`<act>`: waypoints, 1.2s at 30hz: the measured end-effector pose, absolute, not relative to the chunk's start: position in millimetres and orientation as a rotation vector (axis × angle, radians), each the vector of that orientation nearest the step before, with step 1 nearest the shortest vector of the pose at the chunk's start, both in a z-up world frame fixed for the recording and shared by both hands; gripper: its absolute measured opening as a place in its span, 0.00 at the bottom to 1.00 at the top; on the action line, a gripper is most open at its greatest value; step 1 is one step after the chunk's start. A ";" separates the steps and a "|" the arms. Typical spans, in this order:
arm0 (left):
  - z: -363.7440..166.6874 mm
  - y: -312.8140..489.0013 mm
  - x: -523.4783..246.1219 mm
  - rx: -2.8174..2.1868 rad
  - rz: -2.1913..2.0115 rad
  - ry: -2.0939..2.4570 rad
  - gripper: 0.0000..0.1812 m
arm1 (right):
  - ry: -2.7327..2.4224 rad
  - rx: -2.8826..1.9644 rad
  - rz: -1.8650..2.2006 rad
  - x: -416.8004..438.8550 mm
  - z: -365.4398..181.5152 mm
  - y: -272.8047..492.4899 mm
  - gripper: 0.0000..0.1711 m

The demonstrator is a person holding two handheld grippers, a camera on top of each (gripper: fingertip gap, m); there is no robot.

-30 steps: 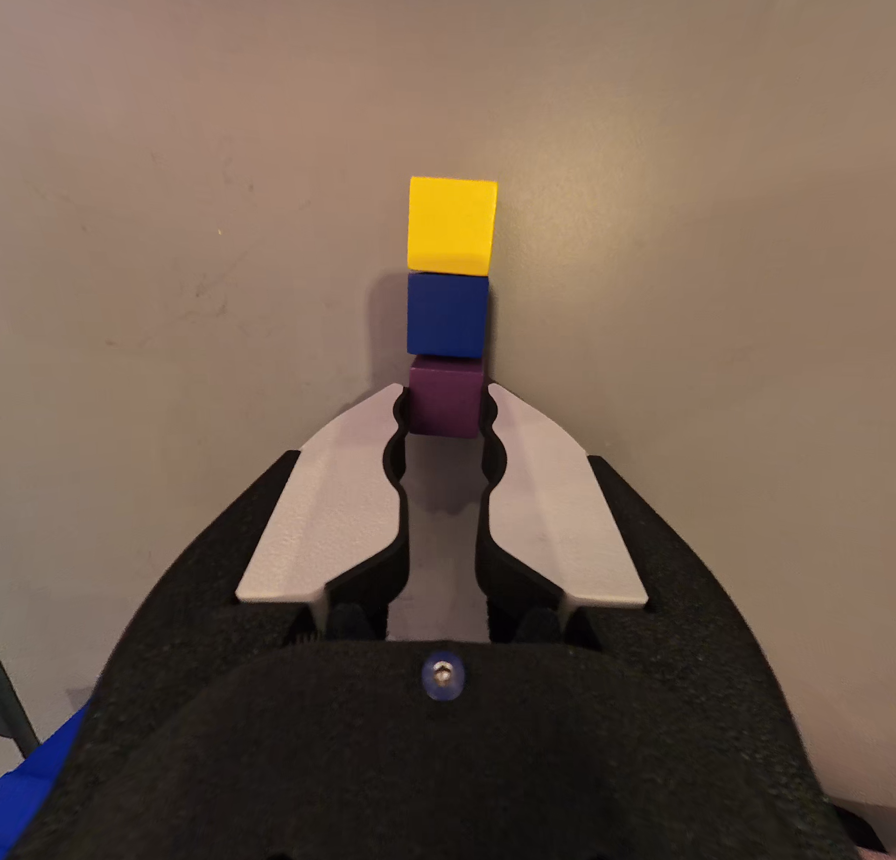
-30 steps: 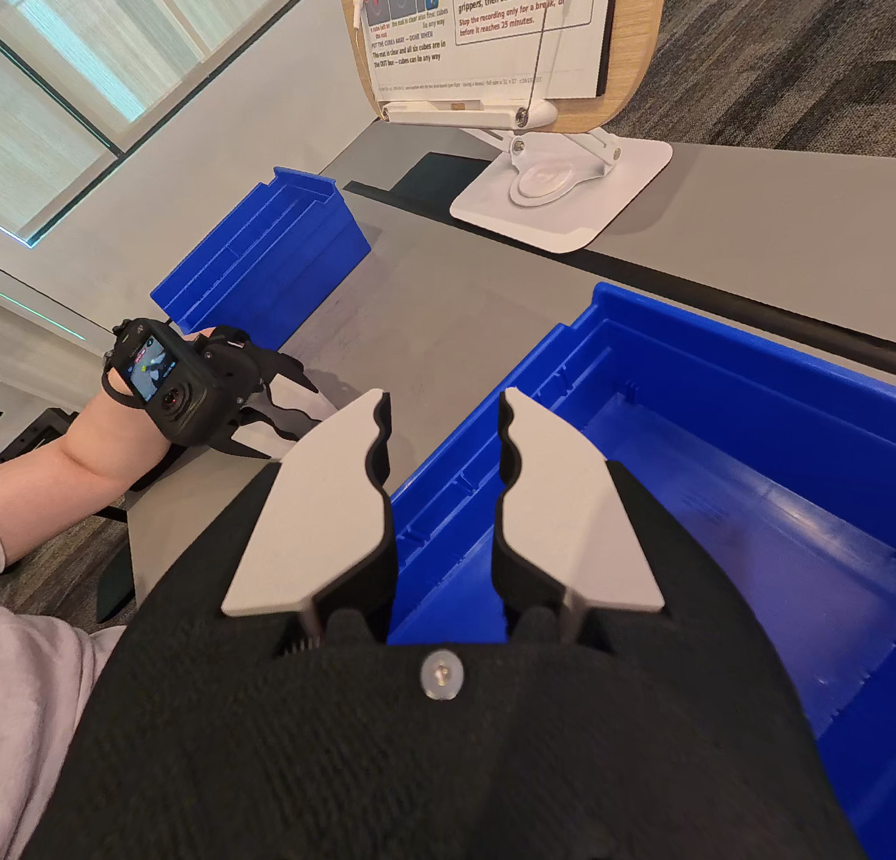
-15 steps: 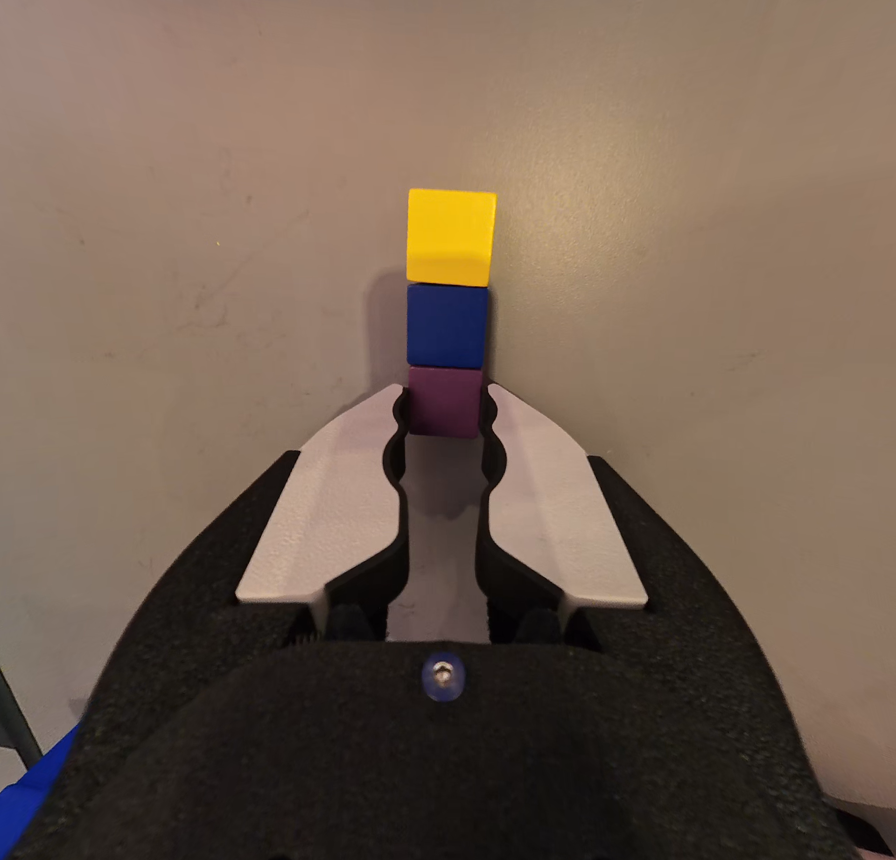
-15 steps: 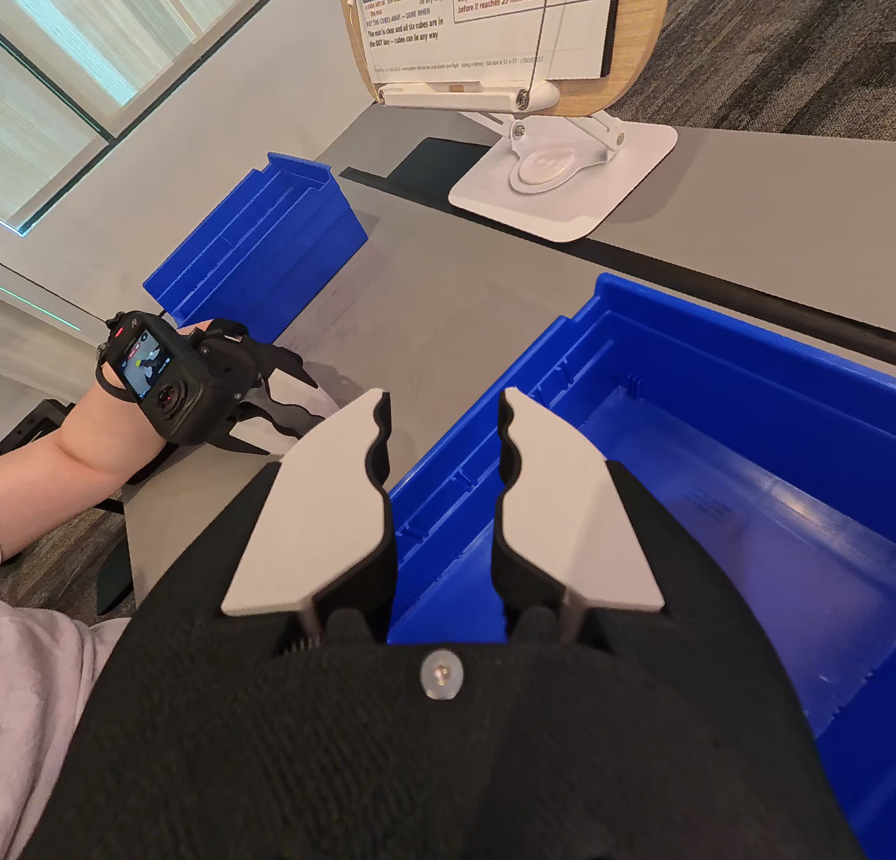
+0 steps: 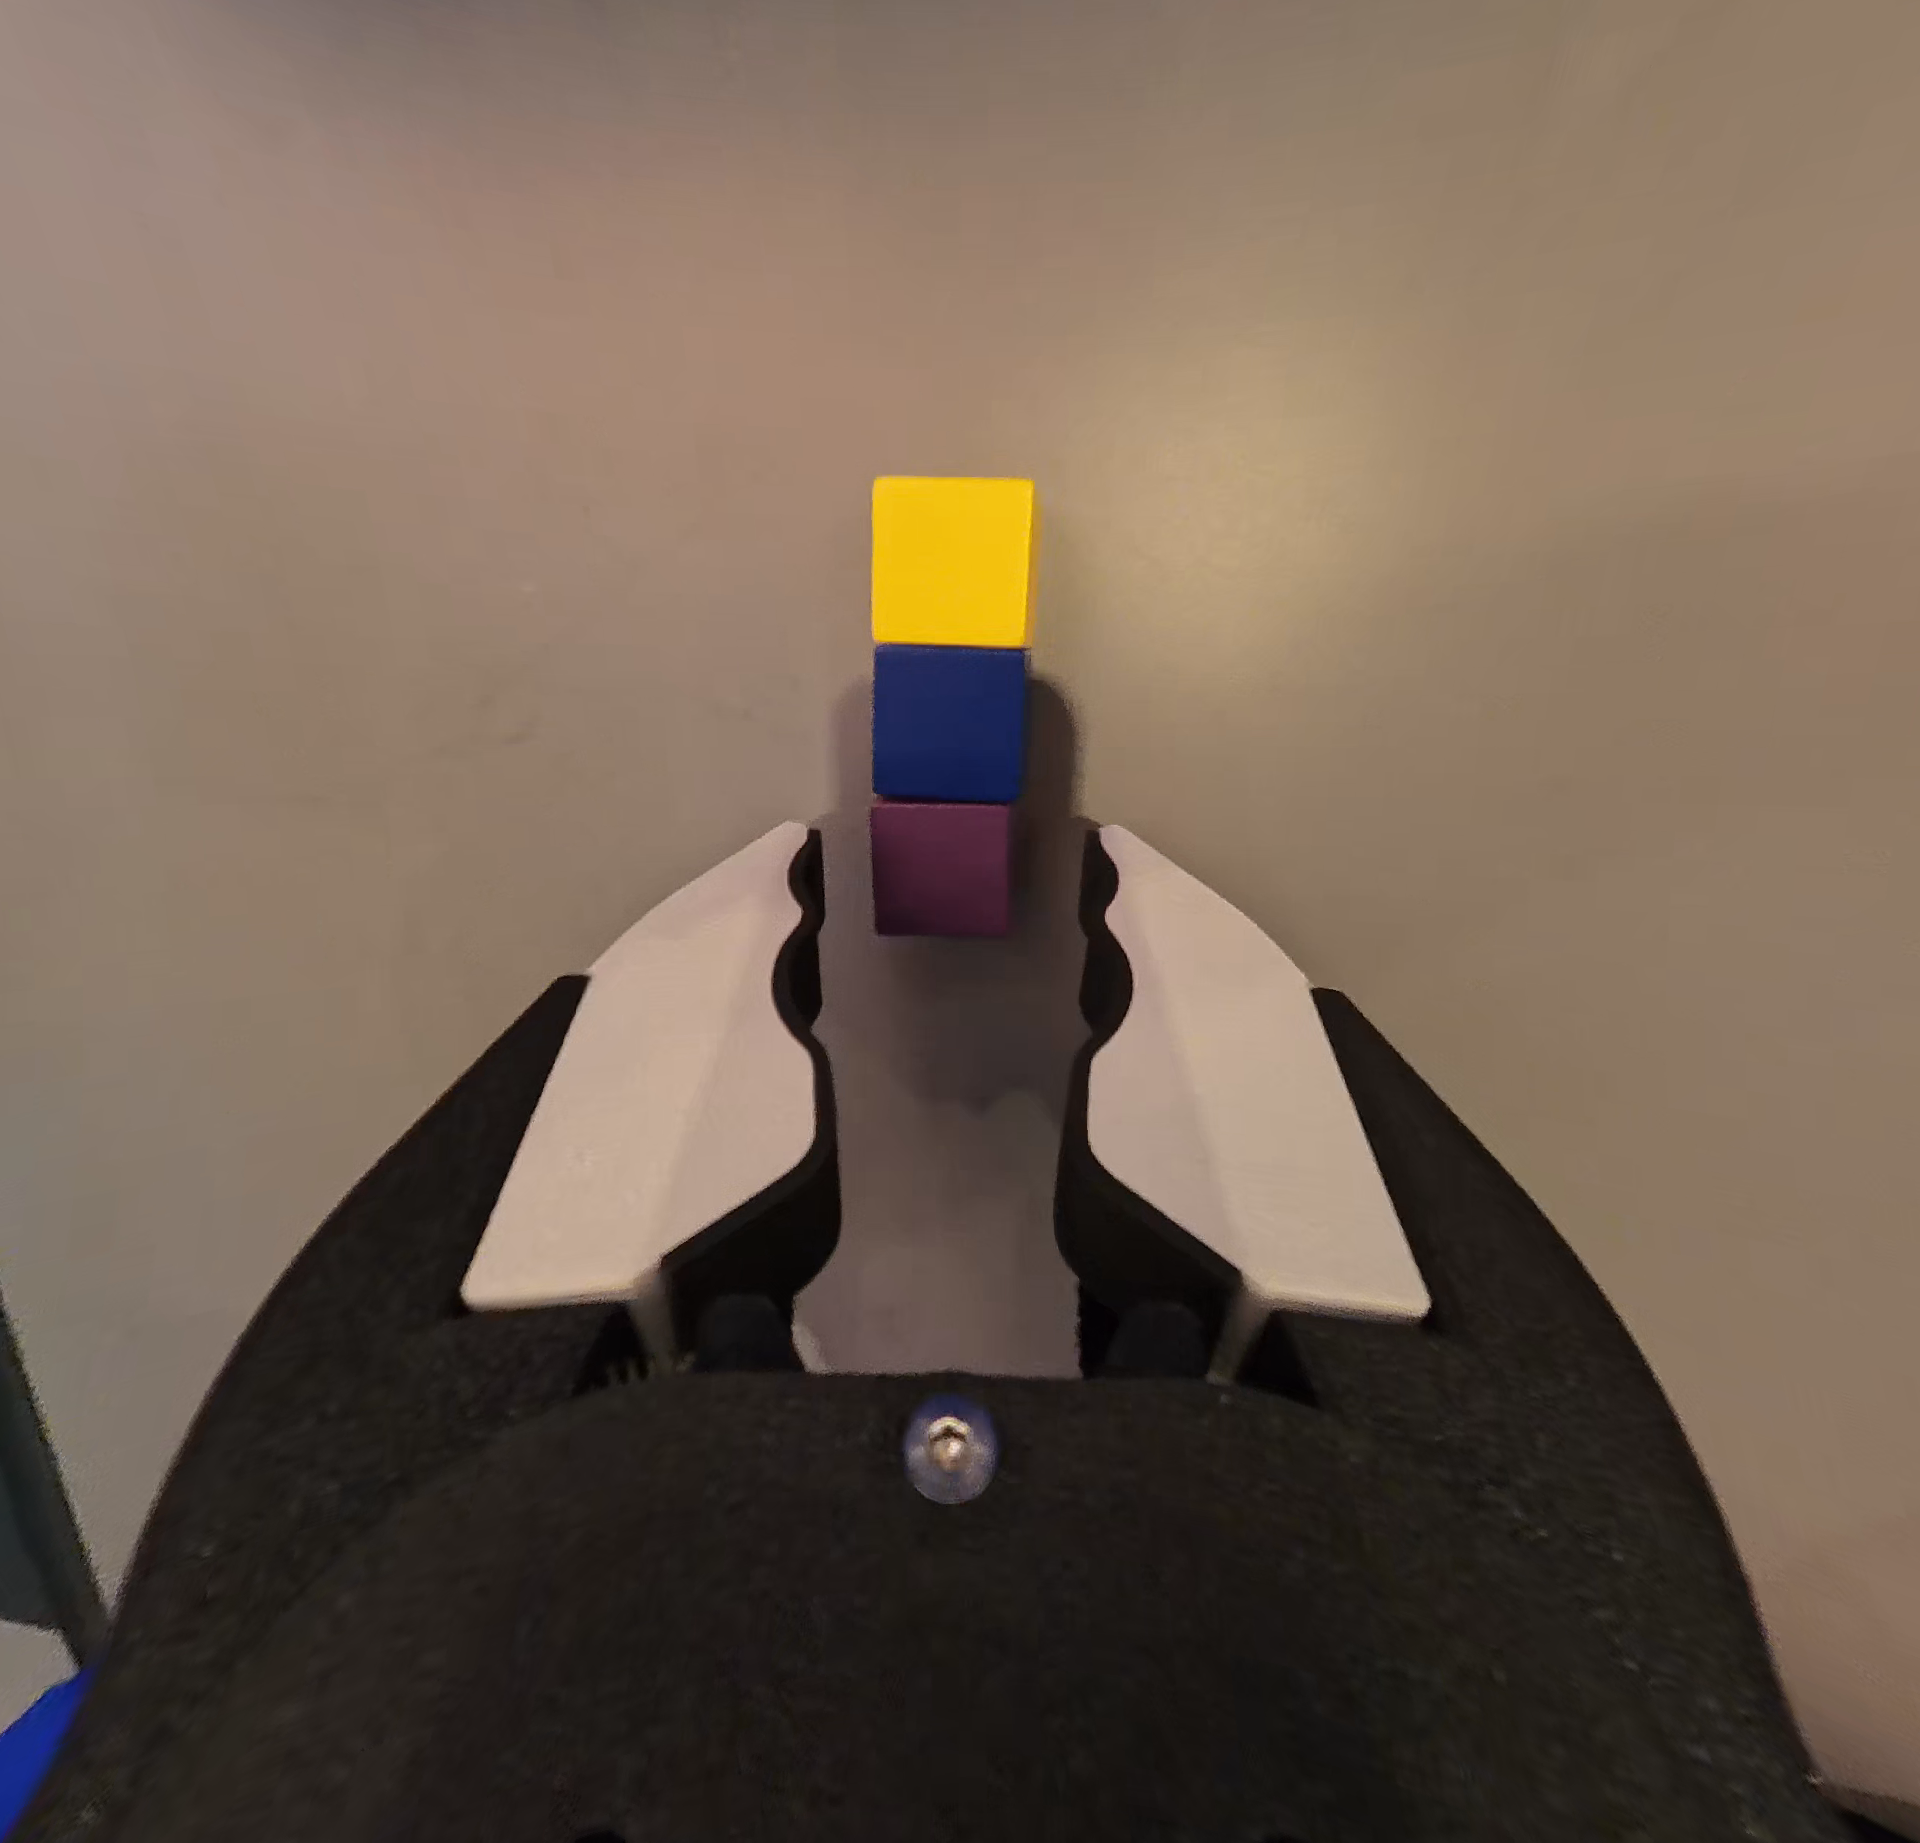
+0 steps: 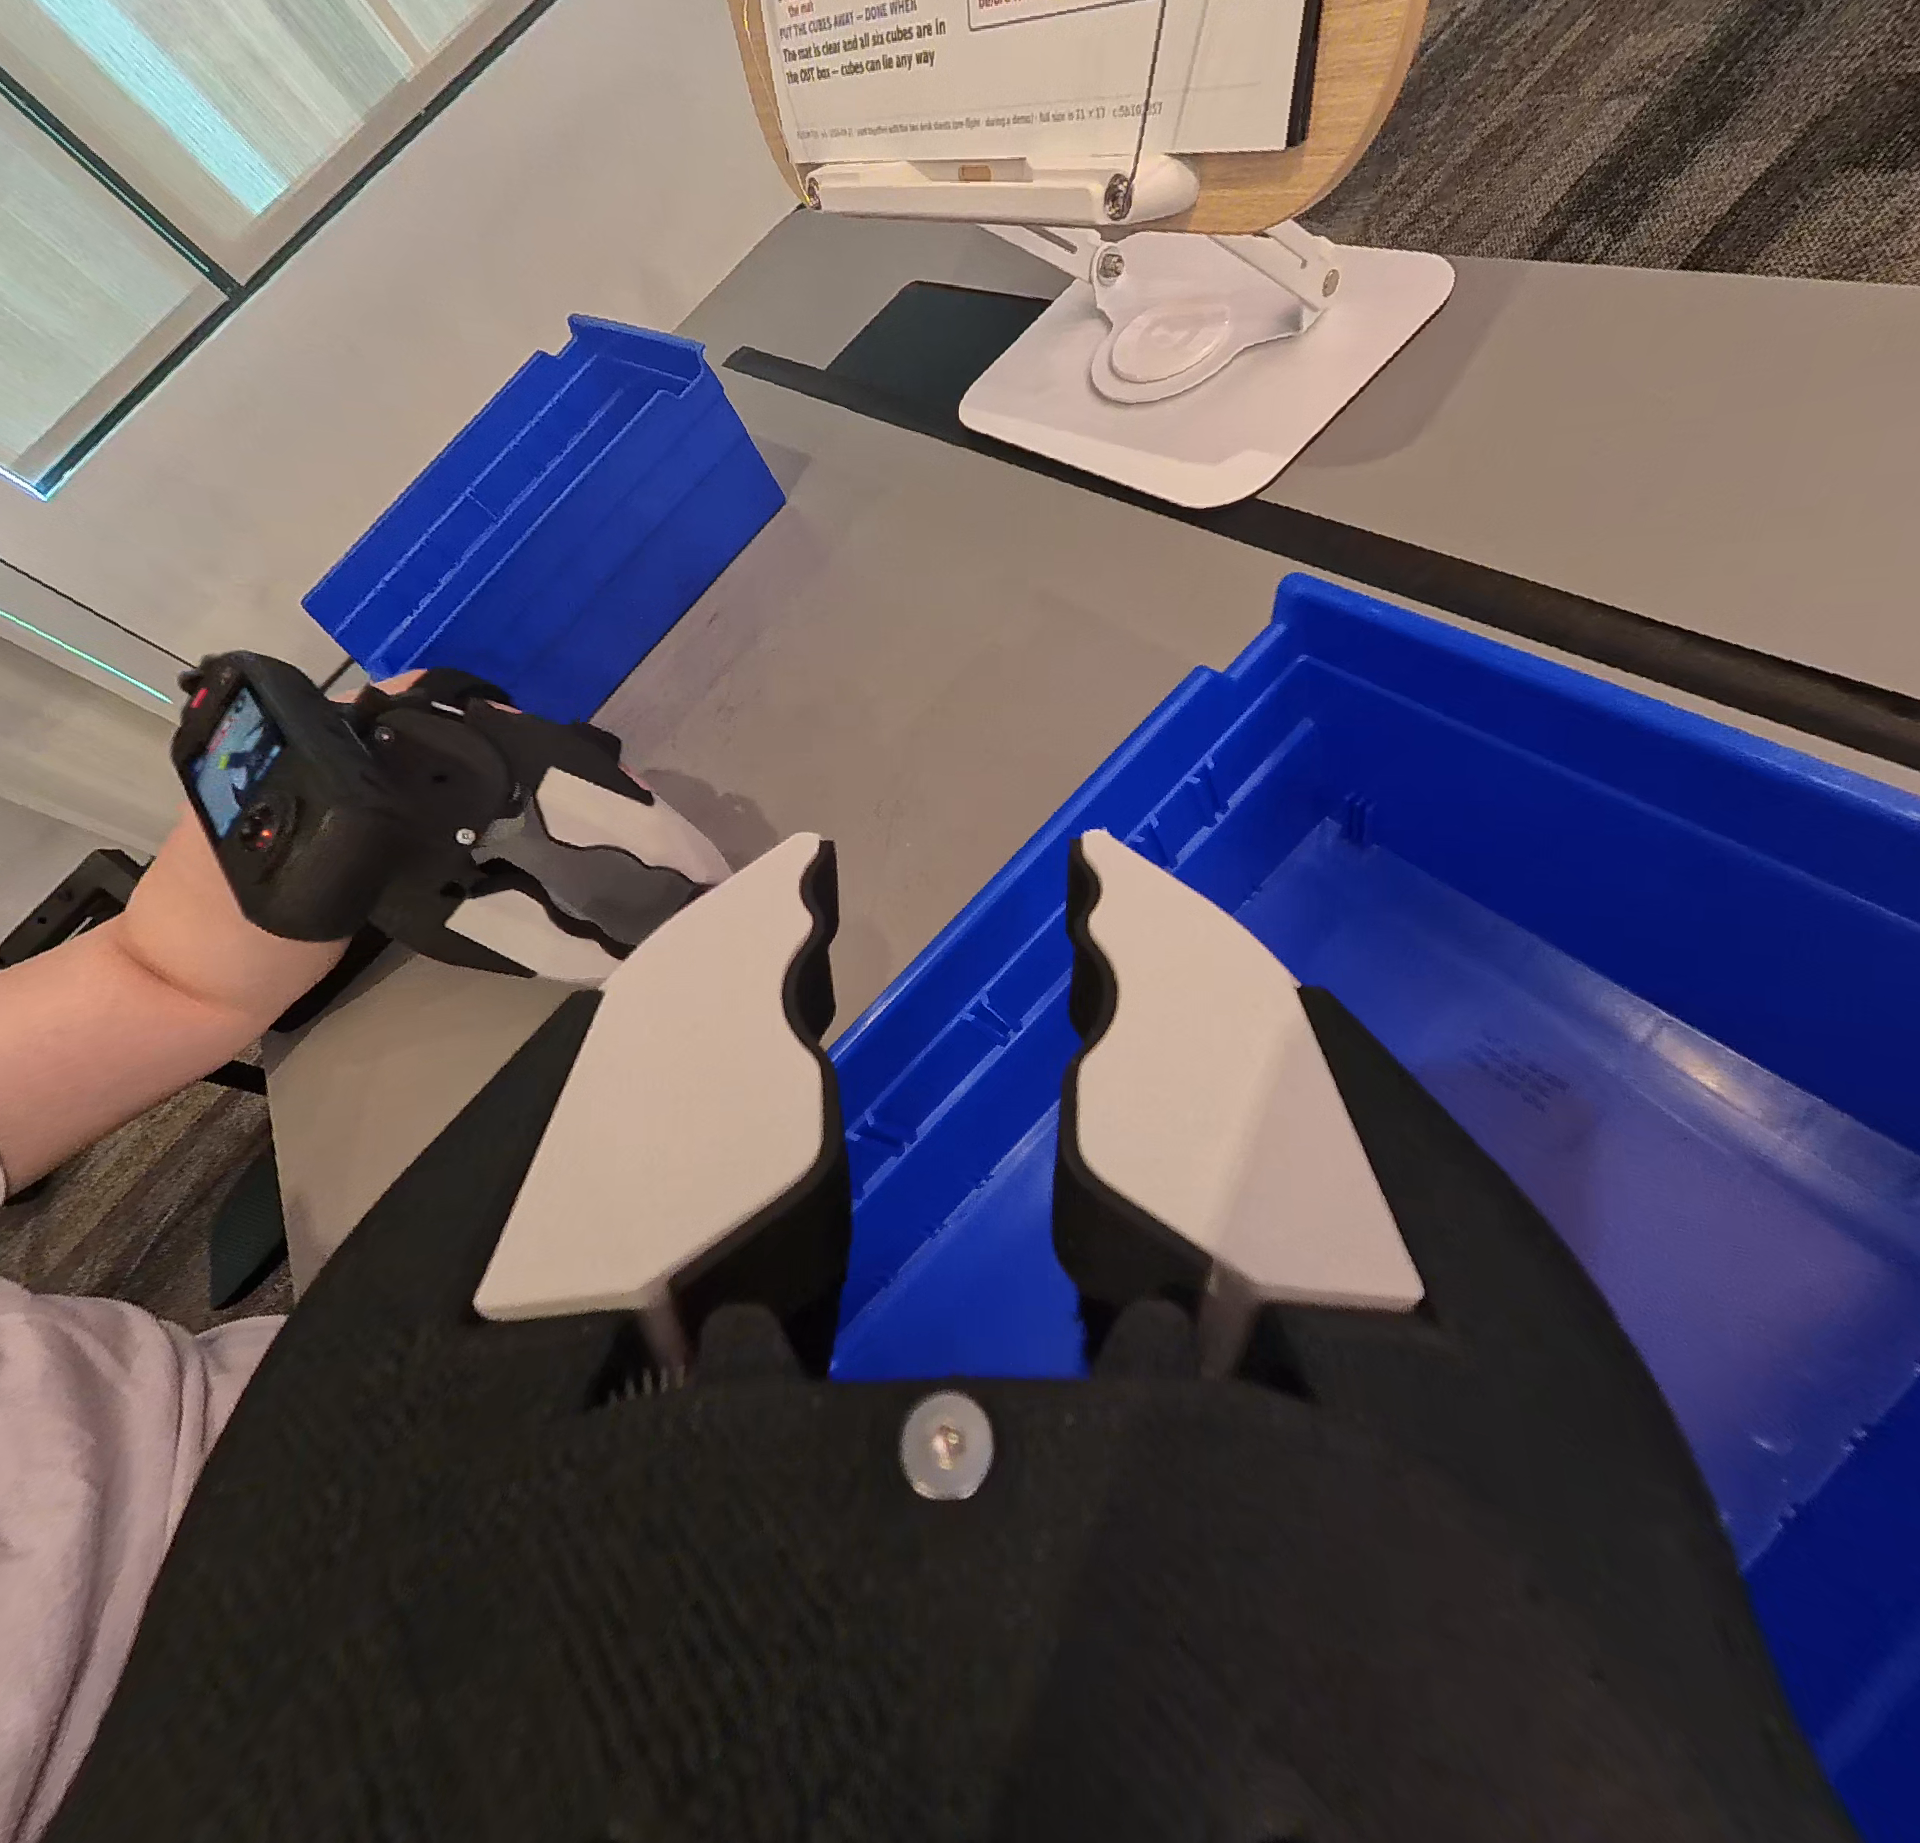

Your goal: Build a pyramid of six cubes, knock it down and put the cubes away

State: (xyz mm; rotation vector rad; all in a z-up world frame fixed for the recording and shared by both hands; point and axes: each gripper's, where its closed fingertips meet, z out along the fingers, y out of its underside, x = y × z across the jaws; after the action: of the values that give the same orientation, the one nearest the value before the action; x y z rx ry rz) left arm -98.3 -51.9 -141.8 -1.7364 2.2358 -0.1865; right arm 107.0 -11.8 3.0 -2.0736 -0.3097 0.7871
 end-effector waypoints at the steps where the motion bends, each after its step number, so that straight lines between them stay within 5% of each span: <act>1: -138.1 -49.2 -100.0 -1.729 -0.166 2.225 0.26 | -0.308 -2.074 0.788 107.3 2.9 -12.0 0.25; 4: -113.9 -45.8 -110.3 -1.721 -0.194 2.180 0.15 | -0.312 -2.072 0.785 107.7 3.7 -13.1 0.25; 9: -10.7 1.3 -132.2 -1.677 -0.362 1.721 0.21 | -0.306 -2.054 0.794 109.4 7.6 -13.7 0.25; 14: 62.4 102.4 -269.5 -1.781 -0.108 1.041 0.22 | -0.299 -2.041 0.806 110.1 8.9 -14.5 0.25; 20: -25.8 154.0 -400.9 -2.315 -0.025 0.662 0.19 | -0.288 -2.065 0.809 109.9 1.4 -11.4 0.25; 36: -117.8 163.7 -430.2 -2.423 0.307 1.176 0.25 | -0.309 -2.116 0.796 104.1 -10.4 -9.9 0.25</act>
State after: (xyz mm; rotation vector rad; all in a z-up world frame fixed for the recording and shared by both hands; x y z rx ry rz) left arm -430.2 163.7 -117.8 -2.4232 1.1763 0.3074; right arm 104.1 -9.9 -10.4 -2.1164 -0.3094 0.7956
